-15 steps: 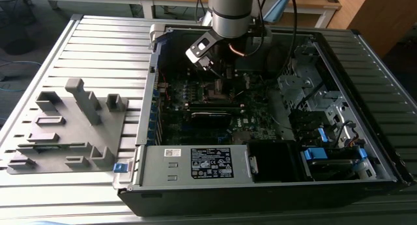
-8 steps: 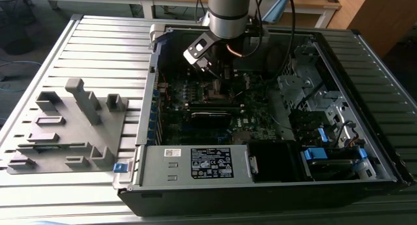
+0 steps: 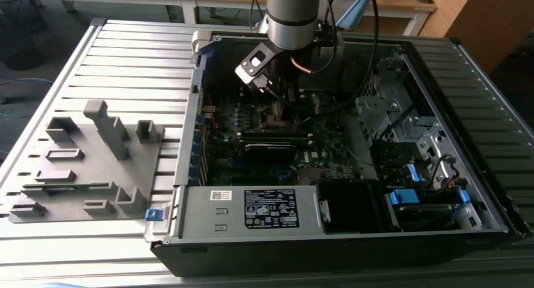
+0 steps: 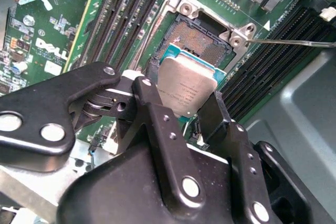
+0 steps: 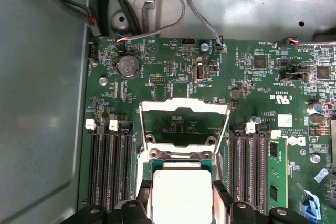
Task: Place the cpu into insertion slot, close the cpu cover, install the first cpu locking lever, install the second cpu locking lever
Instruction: 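Place the cpu into insertion slot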
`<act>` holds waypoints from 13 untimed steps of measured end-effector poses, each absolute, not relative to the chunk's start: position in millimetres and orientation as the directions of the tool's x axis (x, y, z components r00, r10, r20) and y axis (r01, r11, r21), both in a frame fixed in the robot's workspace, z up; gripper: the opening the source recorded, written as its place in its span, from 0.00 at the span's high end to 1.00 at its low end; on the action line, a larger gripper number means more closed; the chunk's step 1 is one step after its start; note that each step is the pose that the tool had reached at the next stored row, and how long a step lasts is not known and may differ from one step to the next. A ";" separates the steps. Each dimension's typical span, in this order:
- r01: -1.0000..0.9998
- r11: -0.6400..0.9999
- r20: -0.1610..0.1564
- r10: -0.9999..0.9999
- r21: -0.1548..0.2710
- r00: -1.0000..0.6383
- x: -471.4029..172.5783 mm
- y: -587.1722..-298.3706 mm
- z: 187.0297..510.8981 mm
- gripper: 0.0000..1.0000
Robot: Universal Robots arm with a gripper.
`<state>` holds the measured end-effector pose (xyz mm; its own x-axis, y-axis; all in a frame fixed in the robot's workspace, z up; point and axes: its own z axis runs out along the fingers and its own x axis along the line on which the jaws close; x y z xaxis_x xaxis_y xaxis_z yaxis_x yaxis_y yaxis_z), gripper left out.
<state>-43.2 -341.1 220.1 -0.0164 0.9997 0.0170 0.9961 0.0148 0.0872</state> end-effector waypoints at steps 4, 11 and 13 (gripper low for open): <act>0.996 0.015 0.017 1.000 0.087 -0.017 -43.3 -341.2 220.0 0.46; 0.996 0.015 0.016 1.000 0.087 -0.017 -43.9 -341.1 215.9 0.46; 0.996 0.015 0.016 1.000 0.087 -0.017 -46.0 -341.2 215.2 0.46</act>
<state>-46.0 -341.2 215.2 -0.0169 0.9997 0.0157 0.9961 0.0155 0.0871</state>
